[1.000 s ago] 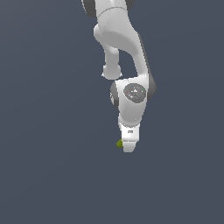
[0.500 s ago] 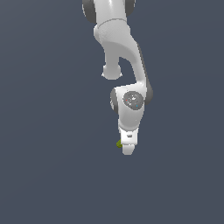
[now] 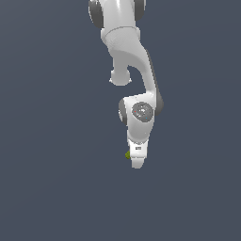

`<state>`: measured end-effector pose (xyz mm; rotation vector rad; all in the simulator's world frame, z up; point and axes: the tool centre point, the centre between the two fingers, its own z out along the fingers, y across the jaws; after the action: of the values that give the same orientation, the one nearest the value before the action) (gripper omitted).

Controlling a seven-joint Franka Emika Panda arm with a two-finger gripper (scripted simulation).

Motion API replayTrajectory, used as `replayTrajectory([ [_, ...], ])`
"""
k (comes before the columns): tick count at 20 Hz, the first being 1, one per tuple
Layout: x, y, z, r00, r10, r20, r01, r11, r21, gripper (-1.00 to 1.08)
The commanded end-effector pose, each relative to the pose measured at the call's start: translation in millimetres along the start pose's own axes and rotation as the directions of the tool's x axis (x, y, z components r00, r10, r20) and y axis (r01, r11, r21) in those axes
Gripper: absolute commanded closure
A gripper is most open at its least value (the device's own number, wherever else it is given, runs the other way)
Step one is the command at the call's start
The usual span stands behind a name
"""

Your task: Pick up the object and move it to a goal position.

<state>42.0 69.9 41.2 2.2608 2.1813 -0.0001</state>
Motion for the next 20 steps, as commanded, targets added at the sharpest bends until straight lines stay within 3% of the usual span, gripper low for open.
replayTrajectory([
  [1, -0.1, 0.1, 0.4, 1.0, 0.0, 0.0, 0.0, 1.0, 0.0, 1.08],
  [12, -4.7, -2.7, -1.0, 1.0, 0.0, 0.0, 0.0, 1.0, 0.0, 1.08],
  [20, -33.6, -20.2, -6.9, 1.0, 0.0, 0.0, 0.0, 1.0, 0.0, 1.08],
])
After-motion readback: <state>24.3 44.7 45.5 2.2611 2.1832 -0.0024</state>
